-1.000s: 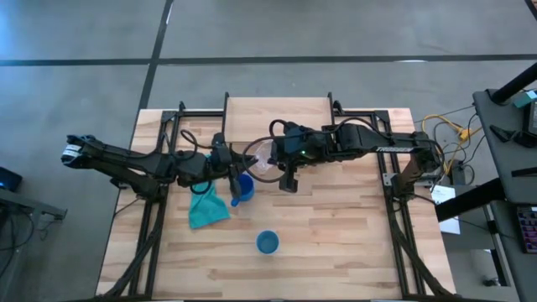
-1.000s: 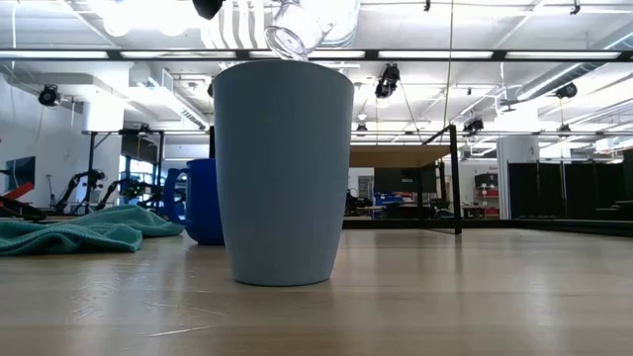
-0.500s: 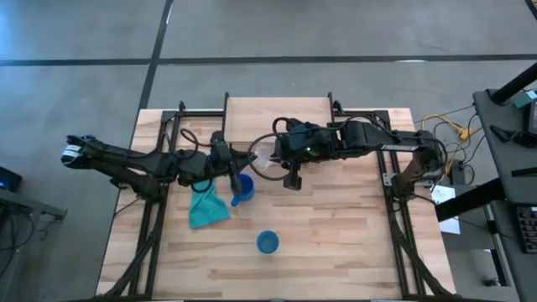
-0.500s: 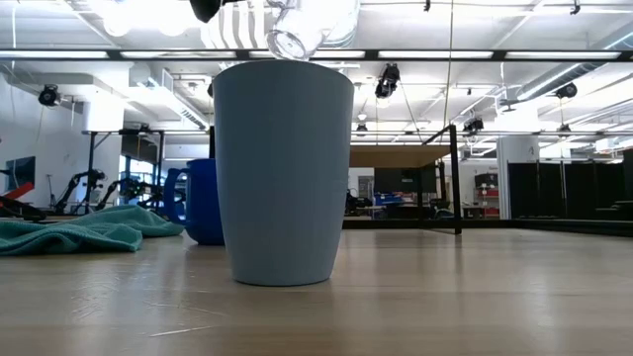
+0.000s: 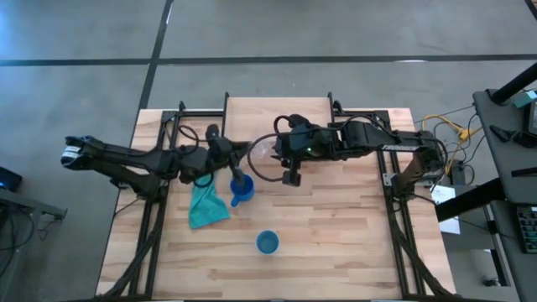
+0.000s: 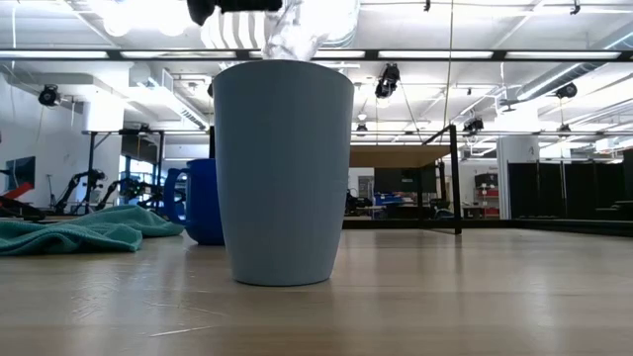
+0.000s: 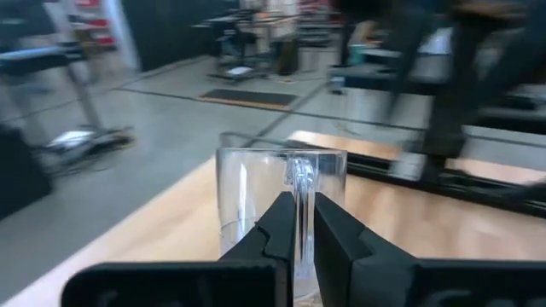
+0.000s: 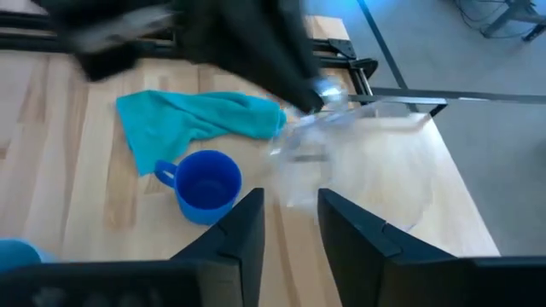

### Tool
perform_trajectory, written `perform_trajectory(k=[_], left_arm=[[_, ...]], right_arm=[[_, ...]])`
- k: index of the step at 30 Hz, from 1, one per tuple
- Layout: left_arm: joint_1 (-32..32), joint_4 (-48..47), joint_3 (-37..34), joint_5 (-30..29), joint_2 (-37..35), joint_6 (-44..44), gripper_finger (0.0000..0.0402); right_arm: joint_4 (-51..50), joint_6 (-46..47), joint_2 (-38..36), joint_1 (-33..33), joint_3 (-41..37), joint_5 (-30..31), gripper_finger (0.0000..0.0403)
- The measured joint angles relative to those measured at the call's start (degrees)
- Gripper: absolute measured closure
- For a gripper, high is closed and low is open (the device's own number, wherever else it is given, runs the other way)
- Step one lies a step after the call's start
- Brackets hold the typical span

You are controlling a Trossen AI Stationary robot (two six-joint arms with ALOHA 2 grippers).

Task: Stack small to large cups/mugs on shelf
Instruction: Put the transparent mug on the shelf

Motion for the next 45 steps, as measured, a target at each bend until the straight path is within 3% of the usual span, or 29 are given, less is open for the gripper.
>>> perform_trajectory(k=[7, 14, 19, 25, 34, 45], left_arm=[[4.31, 0.45, -0.46, -7.05, 0.24, -4.68, 0.0398], [5.55, 1.35, -5.78, -8.97, 0.26, -7.66, 0.0398], [5.98, 14.43, -11.73, -12.96, 0.3, -4.35, 0.0398], [8.27, 31.2, -18.56, -13.55, 1.53, -1.94, 0.0398], [9.22, 34.95, -20.11, -14.55, 8.33, -0.04, 0.0398], [11.64, 51.65, -20.2, -17.61, 17.39, 7.18, 0.0398]], right_arm=[[-2.09, 0.15, 0.0, 0.0, 0.0, 0.0, 0.0313], [-2.46, 0.11, 0.0, -0.15, 0.0, 0.0, 0.0321], [-2.46, 0.13, 0.0, -0.26, 0.0, 0.0, 0.0319], [-2.46, 0.17, 0.0, -0.26, 0.0, 0.0, 0.0323], [-2.46, 0.17, 0.0, -0.26, 0.0, -0.02, 0.0319], [-2.48, 0.2, 0.0, -0.27, 0.0, -0.03, 0.0321]])
